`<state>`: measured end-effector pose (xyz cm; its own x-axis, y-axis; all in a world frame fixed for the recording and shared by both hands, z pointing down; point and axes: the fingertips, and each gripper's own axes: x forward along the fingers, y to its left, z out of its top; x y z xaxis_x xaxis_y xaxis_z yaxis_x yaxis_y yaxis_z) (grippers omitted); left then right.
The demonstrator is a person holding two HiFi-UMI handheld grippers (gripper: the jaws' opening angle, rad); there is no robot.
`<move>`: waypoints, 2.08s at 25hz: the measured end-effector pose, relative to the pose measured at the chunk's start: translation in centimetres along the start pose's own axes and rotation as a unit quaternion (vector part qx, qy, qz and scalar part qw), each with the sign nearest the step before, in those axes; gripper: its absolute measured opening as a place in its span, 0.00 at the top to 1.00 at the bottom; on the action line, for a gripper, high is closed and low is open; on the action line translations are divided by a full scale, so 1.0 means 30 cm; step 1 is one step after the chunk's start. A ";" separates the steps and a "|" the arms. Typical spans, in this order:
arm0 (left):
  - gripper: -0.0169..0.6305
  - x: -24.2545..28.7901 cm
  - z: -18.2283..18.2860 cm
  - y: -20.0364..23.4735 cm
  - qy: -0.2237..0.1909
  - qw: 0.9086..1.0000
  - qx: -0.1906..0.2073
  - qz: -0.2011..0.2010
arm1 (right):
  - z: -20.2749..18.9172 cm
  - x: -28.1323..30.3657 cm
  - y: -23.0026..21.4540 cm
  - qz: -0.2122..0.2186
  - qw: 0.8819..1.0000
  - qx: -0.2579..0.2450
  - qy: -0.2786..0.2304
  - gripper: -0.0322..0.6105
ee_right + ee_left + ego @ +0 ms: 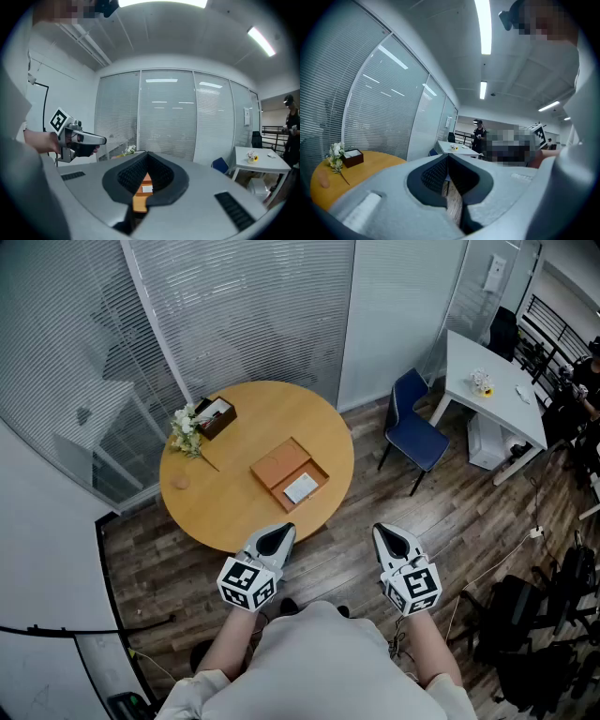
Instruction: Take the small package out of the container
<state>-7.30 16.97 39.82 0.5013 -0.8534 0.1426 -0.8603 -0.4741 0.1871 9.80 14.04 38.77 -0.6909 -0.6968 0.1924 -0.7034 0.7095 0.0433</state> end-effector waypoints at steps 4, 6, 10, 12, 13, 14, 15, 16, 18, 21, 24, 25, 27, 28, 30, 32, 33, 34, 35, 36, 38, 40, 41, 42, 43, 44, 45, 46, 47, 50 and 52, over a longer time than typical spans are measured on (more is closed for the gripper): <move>0.95 0.007 -0.004 -0.001 0.001 1.000 0.000 -0.002 | -0.002 0.005 0.005 0.002 1.000 -0.003 0.000 0.95; 0.95 0.008 -0.006 -0.003 0.001 1.000 -0.001 -0.003 | -0.001 0.007 0.008 0.002 1.000 -0.004 0.000 0.95; 0.95 0.011 -0.017 -0.005 0.003 1.000 -0.003 -0.001 | -0.007 0.010 0.006 0.005 1.000 -0.001 0.001 0.95; 0.94 0.015 -0.024 -0.003 0.006 1.000 -0.005 -0.002 | -0.015 0.014 0.003 0.006 1.000 0.007 0.003 0.95; 0.95 0.015 -0.028 -0.001 0.007 1.000 -0.005 -0.002 | -0.020 0.017 0.004 0.006 1.000 0.010 0.003 0.95; 0.94 0.014 -0.031 0.001 0.008 1.000 -0.006 -0.002 | -0.023 0.020 0.006 0.006 1.000 0.012 0.004 0.95; 0.94 0.010 -0.034 0.004 0.010 1.000 -0.006 -0.002 | -0.025 0.024 0.010 0.005 1.000 0.014 0.004 0.95; 0.94 0.006 -0.037 0.008 0.011 1.000 -0.007 -0.002 | -0.026 0.028 0.014 0.004 1.000 0.015 0.004 0.95; 0.94 -0.003 -0.041 0.019 0.013 1.000 -0.008 -0.002 | -0.028 0.038 0.021 0.002 1.000 0.019 0.004 0.95; 0.94 -0.009 -0.047 0.034 0.016 1.000 -0.008 -0.002 | -0.028 0.052 0.029 -0.002 1.000 0.021 0.005 0.95; 0.94 -0.016 -0.050 0.050 0.018 1.000 -0.006 -0.002 | -0.030 0.066 0.044 -0.002 1.000 0.023 0.007 0.95; 0.94 -0.018 -0.051 0.060 0.020 1.000 -0.007 -0.002 | -0.031 0.075 0.052 -0.001 1.000 0.023 0.008 0.95; 0.94 -0.023 -0.054 0.084 0.022 1.000 -0.011 -0.004 | -0.034 0.095 0.071 -0.001 1.000 0.023 0.012 0.94; 0.94 -0.026 -0.058 0.095 0.022 1.000 -0.014 -0.006 | -0.037 0.104 0.081 -0.001 1.000 0.023 0.014 0.95; 0.94 -0.031 -0.067 0.111 0.024 0.999 -0.020 -0.010 | -0.046 0.116 0.097 -0.003 1.000 0.023 0.019 0.95; 0.87 -0.035 -0.072 0.125 0.026 0.999 -0.024 -0.016 | -0.051 0.126 0.110 -0.007 0.999 0.025 0.022 0.95; 0.82 -0.037 -0.072 0.132 0.027 0.999 -0.024 -0.019 | -0.050 0.130 0.116 -0.010 0.999 0.025 0.024 0.95; 0.80 -0.039 -0.071 0.138 0.028 0.999 -0.025 -0.022 | -0.049 0.134 0.122 -0.012 0.999 0.025 0.025 0.95; 0.78 -0.042 -0.071 0.144 0.028 0.999 -0.026 -0.025 | -0.048 0.138 0.128 -0.015 0.999 0.025 0.026 0.94; 0.76 -0.045 -0.073 0.151 0.029 0.999 -0.028 -0.028 | -0.047 0.142 0.135 -0.018 0.999 0.024 0.027 0.95; 0.74 -0.053 -0.081 0.166 0.030 0.998 -0.032 -0.034 | -0.050 0.150 0.151 -0.024 0.999 0.024 0.029 0.94; 0.73 -0.064 -0.094 0.181 0.033 0.998 -0.035 -0.040 | -0.058 0.156 0.171 -0.029 0.999 0.023 0.032 0.94; 0.73 -0.069 -0.101 0.188 0.034 0.998 -0.036 -0.043 | -0.062 0.158 0.181 -0.032 0.999 0.022 0.034 0.95; 0.73 -0.073 -0.108 0.195 0.035 0.998 -0.037 -0.046 | -0.067 0.161 0.191 -0.035 0.999 0.020 0.036 0.94; 0.73 -0.077 -0.114 0.202 0.036 0.997 -0.038 -0.049 | -0.072 0.164 0.200 -0.037 0.998 0.019 0.038 0.94; 0.73 -0.081 -0.120 0.209 0.037 0.997 -0.040 -0.051 | -0.077 0.167 0.208 -0.040 0.998 0.018 0.040 0.95; 0.73 -0.086 -0.126 0.215 0.038 0.997 -0.041 -0.053 | -0.081 0.168 0.216 -0.042 0.998 0.018 0.042 0.95; 0.73 -0.091 -0.131 0.220 0.040 0.997 -0.041 -0.055 | -0.085 0.169 0.223 -0.044 0.998 0.019 0.043 0.94; 0.73 -0.096 -0.135 0.225 0.041 0.997 -0.041 -0.057 | -0.087 0.170 0.229 -0.047 0.998 0.019 0.045 0.94; 0.73 -0.100 -0.146 0.249 0.048 0.996 -0.044 -0.058 | -0.091 0.183 0.234 -0.050 0.997 0.019 0.049 0.94; 0.73 -0.095 -0.148 0.268 0.049 0.996 -0.047 -0.057 | -0.088 0.200 0.228 -0.049 0.997 0.020 0.049 0.95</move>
<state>-15.25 16.56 45.23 0.6053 -0.7679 0.2095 -0.7877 -0.5400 0.2966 1.27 14.99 42.80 -0.5993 -0.7481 0.2850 -0.7747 0.6317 0.0290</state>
